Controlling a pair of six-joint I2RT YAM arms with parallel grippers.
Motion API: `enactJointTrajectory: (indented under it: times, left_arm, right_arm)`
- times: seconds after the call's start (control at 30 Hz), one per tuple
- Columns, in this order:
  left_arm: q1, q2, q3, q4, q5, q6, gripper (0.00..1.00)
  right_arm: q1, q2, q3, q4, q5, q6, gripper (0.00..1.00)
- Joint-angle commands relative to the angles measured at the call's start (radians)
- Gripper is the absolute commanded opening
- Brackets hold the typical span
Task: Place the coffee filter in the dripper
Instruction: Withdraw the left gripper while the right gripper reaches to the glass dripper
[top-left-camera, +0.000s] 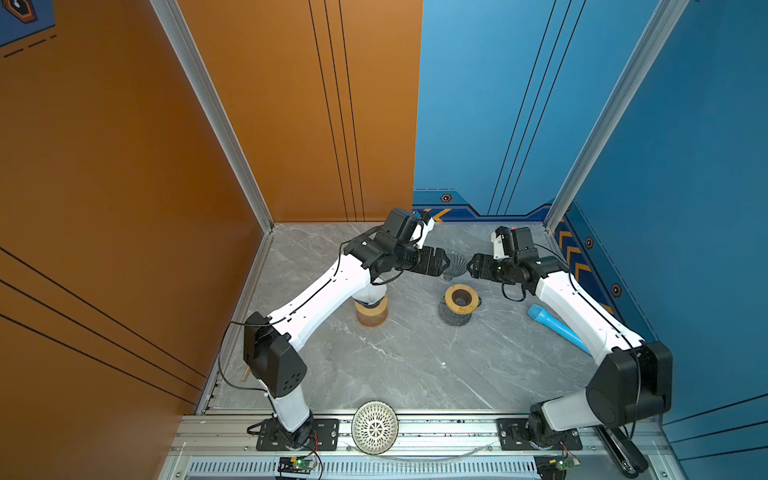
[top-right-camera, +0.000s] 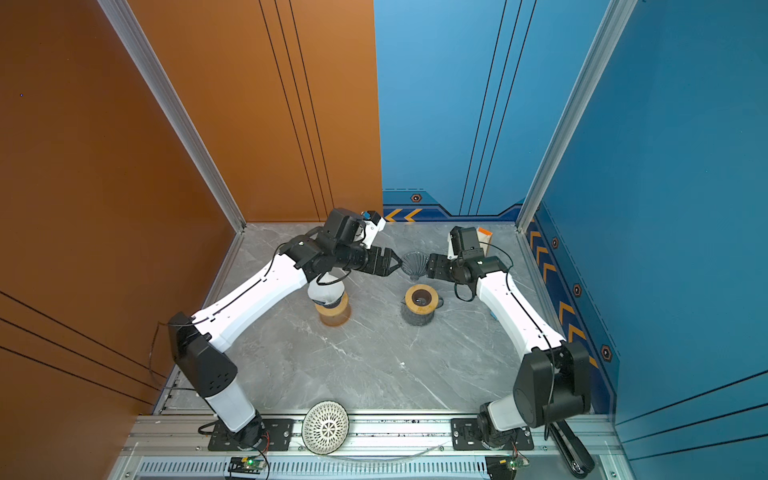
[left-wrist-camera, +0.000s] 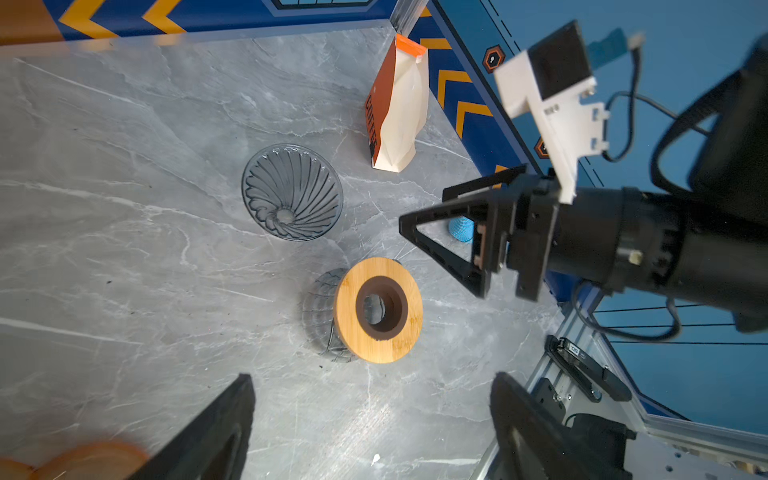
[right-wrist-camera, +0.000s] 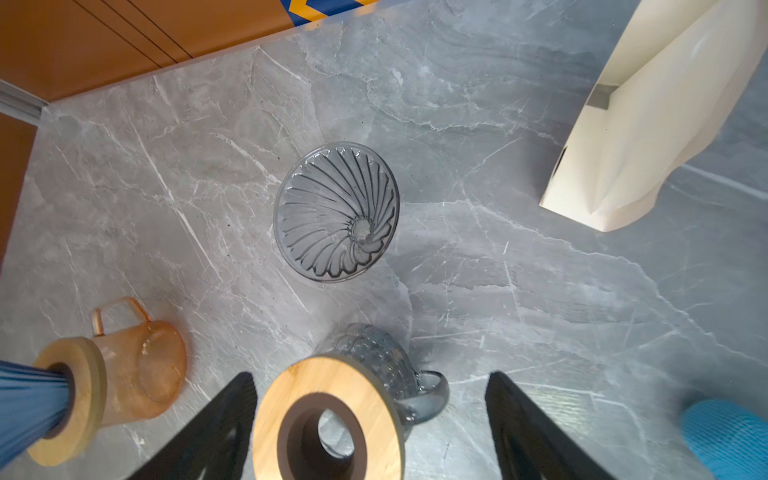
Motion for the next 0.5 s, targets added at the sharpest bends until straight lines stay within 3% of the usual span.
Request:
enactJointTrajectory:
  times: [0.0,0.23,0.47]
  left_arm:
    - [0.003,-0.079,-0.095,0.083,-0.058,0.048,0.99]
    - [0.01,-0.194,-0.29,0.215,-0.101,0.014,0.98]
    - [0.01,-0.221,-0.36,0.239,-0.088,-0.004,0.98]
  right_arm:
    - [-0.016,0.063,0.064,-0.03,-0.042,0.018,0.8]
    - [-0.049,0.218,0.161,-0.036,-0.077,0.019,0.72]
    - [-0.065,0.338,0.235,-0.035,-0.105,0.013,0.68]
